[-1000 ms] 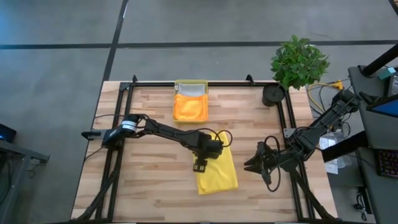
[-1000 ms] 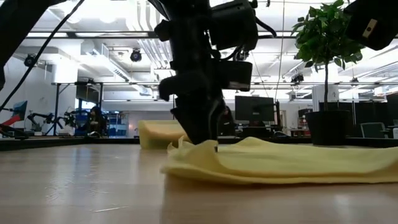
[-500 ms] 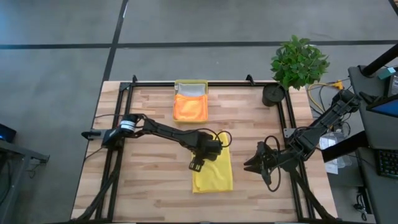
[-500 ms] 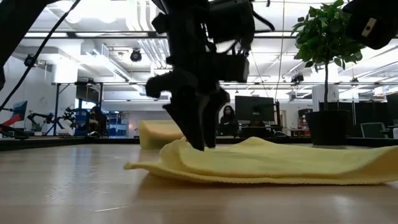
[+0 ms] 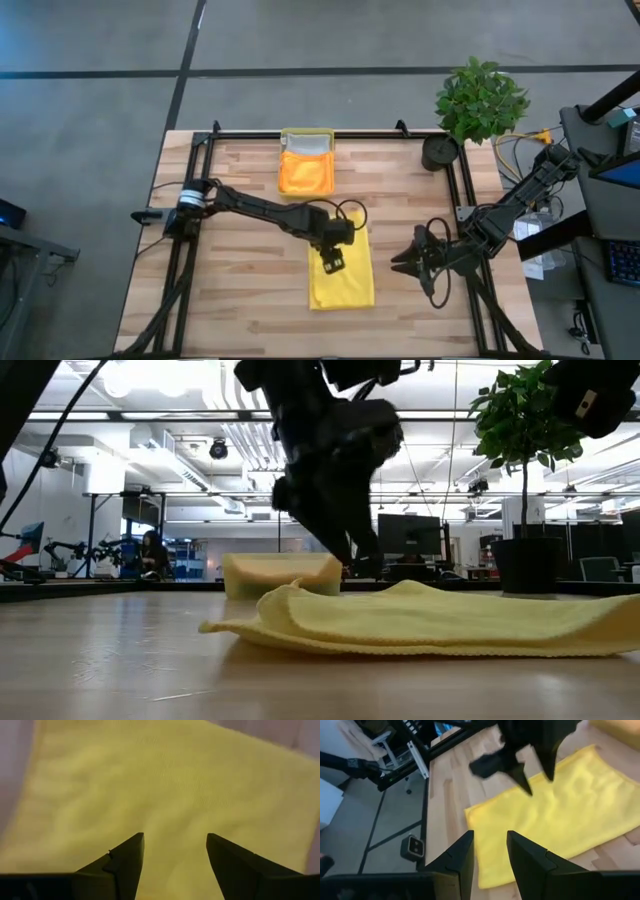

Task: Fold microfiber towels
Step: Fold the yellow microfiber cloth

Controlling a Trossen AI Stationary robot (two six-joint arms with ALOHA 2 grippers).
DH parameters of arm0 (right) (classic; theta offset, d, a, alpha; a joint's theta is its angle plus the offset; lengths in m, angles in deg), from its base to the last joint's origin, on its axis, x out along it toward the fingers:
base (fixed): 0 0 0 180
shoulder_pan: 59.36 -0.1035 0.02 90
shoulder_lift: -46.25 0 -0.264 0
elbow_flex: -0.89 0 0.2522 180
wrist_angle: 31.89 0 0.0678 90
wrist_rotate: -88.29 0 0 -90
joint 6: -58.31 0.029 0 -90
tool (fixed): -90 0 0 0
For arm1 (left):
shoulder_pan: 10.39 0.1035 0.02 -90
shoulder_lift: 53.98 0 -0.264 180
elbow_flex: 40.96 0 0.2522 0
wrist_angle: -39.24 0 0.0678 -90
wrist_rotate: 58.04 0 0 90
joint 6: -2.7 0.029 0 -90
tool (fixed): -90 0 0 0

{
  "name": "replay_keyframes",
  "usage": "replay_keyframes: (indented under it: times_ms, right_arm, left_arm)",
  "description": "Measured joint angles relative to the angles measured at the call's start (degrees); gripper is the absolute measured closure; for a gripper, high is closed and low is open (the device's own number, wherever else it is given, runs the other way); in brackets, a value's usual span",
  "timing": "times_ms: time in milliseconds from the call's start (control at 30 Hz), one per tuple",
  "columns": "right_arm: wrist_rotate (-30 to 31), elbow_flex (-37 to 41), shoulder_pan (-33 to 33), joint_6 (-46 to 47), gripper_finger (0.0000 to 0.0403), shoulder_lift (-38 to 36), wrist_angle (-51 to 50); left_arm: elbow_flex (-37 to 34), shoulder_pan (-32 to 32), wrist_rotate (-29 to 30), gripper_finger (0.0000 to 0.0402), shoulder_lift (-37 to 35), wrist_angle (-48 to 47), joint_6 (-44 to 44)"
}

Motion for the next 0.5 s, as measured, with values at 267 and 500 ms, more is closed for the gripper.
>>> replay_keyframes:
  times_ms: [267,500]
  right_arm:
    - [1.8,0.0,0.0,0.7,0.0291,0.2,1.1]
    - [1.7,0.0,0.0,0.9,0.0291,0.2,4.6]
  left_arm:
    - [-0.8,-1.1,1.4,0.0198,5.1,2.6,-13.8]
    - [-1.9,-1.2,2.1,0.0198,6.2,3.2,-2.4]
